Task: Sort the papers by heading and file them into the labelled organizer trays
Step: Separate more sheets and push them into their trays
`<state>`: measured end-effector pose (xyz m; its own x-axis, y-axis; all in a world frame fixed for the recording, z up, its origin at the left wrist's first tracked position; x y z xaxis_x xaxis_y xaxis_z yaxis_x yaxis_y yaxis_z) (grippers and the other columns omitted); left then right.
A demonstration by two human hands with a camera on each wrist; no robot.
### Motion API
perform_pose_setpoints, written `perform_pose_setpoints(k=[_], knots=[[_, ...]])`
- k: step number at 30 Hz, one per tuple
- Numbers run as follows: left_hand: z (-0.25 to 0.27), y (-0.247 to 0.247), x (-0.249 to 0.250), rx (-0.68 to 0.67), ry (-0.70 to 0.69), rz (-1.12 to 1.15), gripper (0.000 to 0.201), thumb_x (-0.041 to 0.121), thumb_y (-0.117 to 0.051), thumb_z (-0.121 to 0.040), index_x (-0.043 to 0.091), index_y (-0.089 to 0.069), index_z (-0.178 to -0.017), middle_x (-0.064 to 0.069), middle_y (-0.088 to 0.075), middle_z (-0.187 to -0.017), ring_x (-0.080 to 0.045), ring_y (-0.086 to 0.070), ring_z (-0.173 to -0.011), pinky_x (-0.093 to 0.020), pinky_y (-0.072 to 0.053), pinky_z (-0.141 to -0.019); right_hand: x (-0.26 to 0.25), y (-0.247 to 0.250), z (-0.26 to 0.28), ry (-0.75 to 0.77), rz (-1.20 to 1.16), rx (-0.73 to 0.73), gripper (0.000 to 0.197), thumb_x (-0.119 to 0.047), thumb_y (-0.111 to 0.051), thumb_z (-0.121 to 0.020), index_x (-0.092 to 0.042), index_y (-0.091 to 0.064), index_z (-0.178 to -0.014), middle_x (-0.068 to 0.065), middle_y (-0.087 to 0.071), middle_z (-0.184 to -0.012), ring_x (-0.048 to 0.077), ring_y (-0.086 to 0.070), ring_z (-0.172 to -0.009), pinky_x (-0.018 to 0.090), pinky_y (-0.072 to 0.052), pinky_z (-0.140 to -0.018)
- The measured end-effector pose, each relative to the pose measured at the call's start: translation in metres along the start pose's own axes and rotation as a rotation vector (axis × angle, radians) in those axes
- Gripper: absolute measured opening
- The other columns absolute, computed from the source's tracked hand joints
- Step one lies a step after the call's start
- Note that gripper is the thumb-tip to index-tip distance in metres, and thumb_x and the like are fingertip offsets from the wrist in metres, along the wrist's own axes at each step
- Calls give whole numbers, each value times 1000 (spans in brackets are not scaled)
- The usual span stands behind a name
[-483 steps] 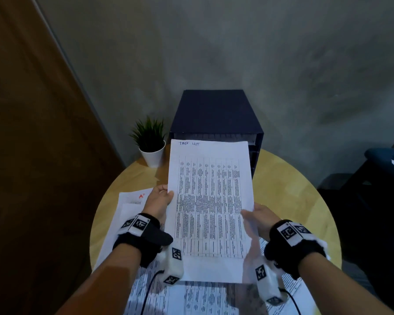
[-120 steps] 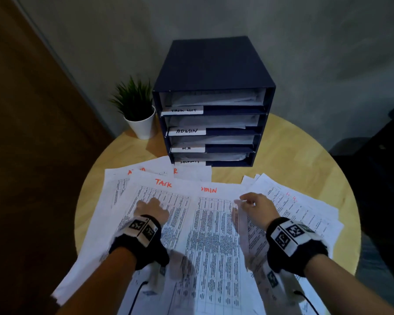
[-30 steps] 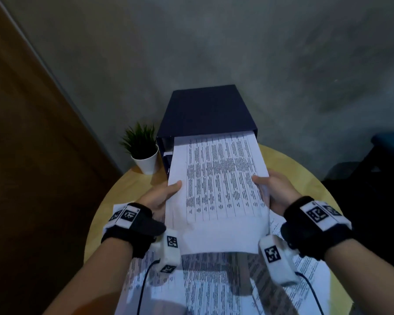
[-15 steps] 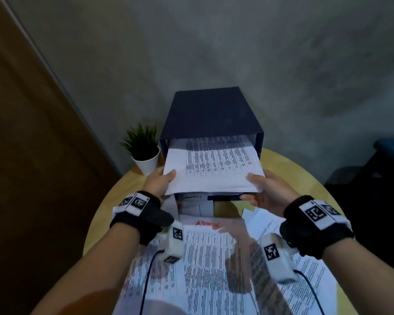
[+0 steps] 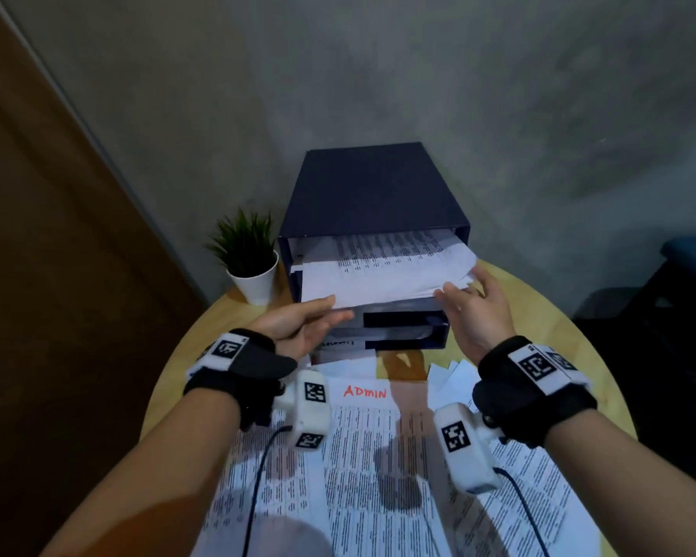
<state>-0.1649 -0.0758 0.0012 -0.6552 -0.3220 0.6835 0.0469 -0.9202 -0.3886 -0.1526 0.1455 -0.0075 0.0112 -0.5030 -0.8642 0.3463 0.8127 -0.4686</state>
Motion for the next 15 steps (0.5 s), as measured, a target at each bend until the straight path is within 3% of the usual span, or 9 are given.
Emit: perform_pose_setpoints(k=[2,4,5,7,9,11,13,15], knots=[[-5,-14,-9,-38,-26,102,24,16,-48,-97,-4,-60,-93,-12,-74,-66,-10,-71,-50,-16,-55,-45,3,-5,3,25,27,-26,62,15,-45,-91,-8,-26,-146,14,-48,-131,20,-57,-102,35,-40,-108],[-13,-29,-18,-33,-94,160,21,11,-50,-95,-5,-58,-105,-12,-74,-71,-12,-72,-59,-17,-59,-56,5,-11,5,56,92,-91,56,17,-45,-89,-13,-36,-135,1,-55,-97,12,-57,-87,30,-46,-97],[-16,-37,-21,-27,-132,172,25,9,-50,-95,-7,-55,-113,-13,-72,-77,-13,-71,-67,-19,-59,-64,7,-14,4,80,150,-116,56,17,-46,-88,-15,-38,-133,0,-56,-93,12,-56,-86,26,-47,-89],[-23,-50,-22,-17,-191,182,33,7,-48,-96,-9,-49,-125,-16,-68,-94,-15,-66,-83,-25,-55,-84,9,-16,1,117,247,-136,54,15,-49,-87,-18,-41,-130,-2,-59,-100,15,-56,-96,26,-47,-89],[-31,-59,-18,14,-228,200,37,7,-46,-98,-11,-44,-130,-21,-64,-116,-16,-62,-96,-25,-47,-91,9,-15,-1,156,311,-129,58,10,-49,-87,-26,-40,-131,-3,-59,-119,18,-55,-113,34,-44,-102],[-38,-65,-12,37,-266,244,39,6,-45,-98,-14,-41,-132,-23,-62,-117,-15,-65,-90,-18,-51,-83,8,-14,-3,179,411,-108,63,5,-49,-90,-20,-31,-145,2,-42,-146,20,-42,-133,33,-35,-111],[-43,-69,-5,61,-293,258,40,5,-45,-98,-15,-41,-132,-20,-66,-102,-14,-70,-77,-14,-54,-70,7,-9,-4,195,547,-103,61,2,-49,-92,-15,-30,-147,2,-29,-154,19,-31,-141,29,-30,-113],[-48,-71,3,93,-312,219,38,6,-45,-98,-14,-43,-131,-22,-65,-114,-20,-68,-101,-14,-52,-75,7,-5,-6,236,731,-147,54,-1,-49,-93,-16,-37,-144,1,-22,-157,17,-22,-145,28,-24,-116]])
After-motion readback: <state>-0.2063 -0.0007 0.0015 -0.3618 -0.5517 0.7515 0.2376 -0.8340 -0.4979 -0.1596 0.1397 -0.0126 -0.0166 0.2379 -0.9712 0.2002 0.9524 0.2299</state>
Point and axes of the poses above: each hand's wrist, its own z-axis away from the middle knuckle, its own y-axis out of the back of the hand, x = y × z, the point moved 2 cm from there along -z, towards the middle knuckle
